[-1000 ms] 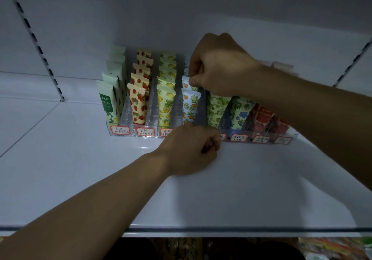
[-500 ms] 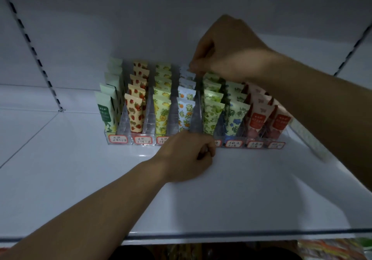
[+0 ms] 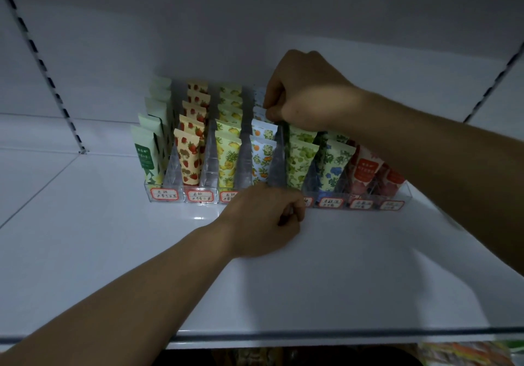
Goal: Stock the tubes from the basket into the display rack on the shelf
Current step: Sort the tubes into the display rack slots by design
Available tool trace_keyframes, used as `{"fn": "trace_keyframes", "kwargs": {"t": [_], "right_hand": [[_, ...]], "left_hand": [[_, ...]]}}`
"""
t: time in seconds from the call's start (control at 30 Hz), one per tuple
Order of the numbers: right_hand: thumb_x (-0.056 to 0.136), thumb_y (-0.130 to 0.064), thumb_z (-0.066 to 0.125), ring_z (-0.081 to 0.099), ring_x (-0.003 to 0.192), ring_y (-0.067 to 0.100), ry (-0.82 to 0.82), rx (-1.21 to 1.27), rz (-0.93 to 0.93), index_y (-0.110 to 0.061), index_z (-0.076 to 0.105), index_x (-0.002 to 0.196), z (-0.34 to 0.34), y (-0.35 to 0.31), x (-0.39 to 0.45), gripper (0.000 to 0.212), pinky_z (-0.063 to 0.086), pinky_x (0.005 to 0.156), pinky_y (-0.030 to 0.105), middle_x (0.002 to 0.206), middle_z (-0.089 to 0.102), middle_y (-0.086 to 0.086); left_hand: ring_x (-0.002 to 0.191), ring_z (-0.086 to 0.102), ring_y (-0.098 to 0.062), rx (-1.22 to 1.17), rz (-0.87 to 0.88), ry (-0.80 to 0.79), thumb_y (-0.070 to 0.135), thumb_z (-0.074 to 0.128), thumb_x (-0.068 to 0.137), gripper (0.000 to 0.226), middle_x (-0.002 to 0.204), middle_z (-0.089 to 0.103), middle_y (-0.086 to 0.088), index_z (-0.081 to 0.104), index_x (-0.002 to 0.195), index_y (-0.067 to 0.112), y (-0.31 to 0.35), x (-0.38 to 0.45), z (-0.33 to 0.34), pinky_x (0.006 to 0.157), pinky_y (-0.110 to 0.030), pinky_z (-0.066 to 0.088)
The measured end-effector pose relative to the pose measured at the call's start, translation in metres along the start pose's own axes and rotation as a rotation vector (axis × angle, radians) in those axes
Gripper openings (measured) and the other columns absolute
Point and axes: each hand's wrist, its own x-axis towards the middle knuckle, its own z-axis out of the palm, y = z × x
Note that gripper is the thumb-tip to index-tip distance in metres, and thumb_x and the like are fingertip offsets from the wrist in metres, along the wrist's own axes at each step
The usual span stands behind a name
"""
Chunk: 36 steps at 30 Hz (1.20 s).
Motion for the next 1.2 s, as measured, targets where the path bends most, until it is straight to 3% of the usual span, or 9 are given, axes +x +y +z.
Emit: {"fn": "trace_keyframes", "kwargs": {"t": [0.07,0.17,0.33,0.47,0.6,0.67,0.73,1.0,1.2], "right_hand": [[0.087,-0.024,0.078,0.069,0.083,0.01,0.037,-0.004,-0.018,-0.015,0.078,0.097,-0.007,0.003,-0.002,0.013,0.058,0.082,0.027,0.095,0.074,0.0],[0.091,-0.028,0.073,0.069,0.08,0.008,0.229,0.051,-0.04,-0.014,0.079,0.092,-0.016,0.012,0.001,0.015,0.056,0.08,0.022,0.09,0.075,-0.002],[0.086,-0.027,0.079,0.065,0.078,0.007,0.101,-0.01,-0.029,-0.014,0.078,0.1,-0.001,0.013,0.014,0.019,0.05,0.076,0.019,0.096,0.074,-0.001],[0.086,-0.025,0.079,0.065,0.077,0.008,0.106,-0.03,-0.044,-0.012,0.077,0.098,0.002,0.014,0.02,0.018,0.055,0.076,0.023,0.094,0.074,0.001],[0.09,-0.028,0.075,0.065,0.074,0.005,0.149,-0.028,-0.08,-0.011,0.077,0.096,-0.012,0.017,0.024,0.018,0.051,0.075,0.018,0.091,0.072,-0.002],[0.09,-0.031,0.074,0.067,0.079,0.009,0.22,-0.026,-0.094,-0.01,0.078,0.096,-0.016,0.018,0.031,0.022,0.051,0.08,0.02,0.094,0.074,0.001],[0.087,-0.03,0.077,0.068,0.082,0.01,0.183,-0.047,-0.106,-0.009,0.077,0.099,-0.01,0.016,0.036,0.024,0.052,0.079,0.02,0.098,0.075,0.002],[0.082,-0.019,0.081,0.068,0.084,0.017,0.135,-0.147,-0.107,-0.01,0.076,0.098,0.001,0.015,0.046,0.019,0.06,0.082,0.038,0.098,0.073,0.005],[0.084,-0.025,0.08,0.067,0.085,0.019,0.111,-0.201,-0.08,-0.009,0.073,0.099,-0.002,0.013,0.04,0.022,0.06,0.081,0.041,0.098,0.071,0.006]], "left_hand": [[0.056,0.052,0.0,-0.006,-0.008,-0.008,0.018,0.056,0.082,0.014,0.057,0.052,0.017,0.063,0.086,0.03,0.001,0.0,0.0,0.054,-0.017,0.034],[0.056,0.052,0.0,0.005,-0.009,-0.008,0.019,0.057,0.082,0.014,0.057,0.052,0.016,0.064,0.086,0.03,0.001,0.0,-0.001,0.055,-0.018,0.034],[0.057,0.052,-0.001,0.018,-0.009,-0.018,0.019,0.057,0.082,0.013,0.059,0.054,0.014,0.064,0.087,0.029,0.001,0.001,0.0,0.055,-0.017,0.035],[0.055,0.051,-0.001,0.015,0.008,-0.01,0.019,0.057,0.082,0.013,0.057,0.052,0.015,0.064,0.087,0.028,0.0,0.001,0.0,0.054,-0.016,0.031],[0.053,0.05,-0.002,0.013,0.025,-0.001,0.019,0.056,0.081,0.013,0.056,0.05,0.014,0.064,0.086,0.028,0.001,0.0,-0.001,0.053,-0.014,0.029],[0.053,0.049,0.0,0.014,0.032,0.002,0.019,0.057,0.081,0.013,0.055,0.048,0.015,0.064,0.086,0.028,0.001,0.0,-0.001,0.053,-0.013,0.027],[0.052,0.048,0.002,0.011,0.037,-0.002,0.018,0.057,0.081,0.013,0.055,0.048,0.016,0.064,0.086,0.027,0.0,0.0,-0.001,0.053,-0.015,0.027],[0.052,0.048,0.002,0.006,0.054,0.015,0.018,0.057,0.08,0.013,0.053,0.046,0.017,0.065,0.085,0.027,0.0,0.001,0.0,0.053,-0.014,0.027],[0.054,0.047,0.004,0.0,0.065,0.018,0.019,0.057,0.08,0.013,0.055,0.045,0.019,0.065,0.086,0.026,0.0,0.0,-0.001,0.054,-0.013,0.027]]}}
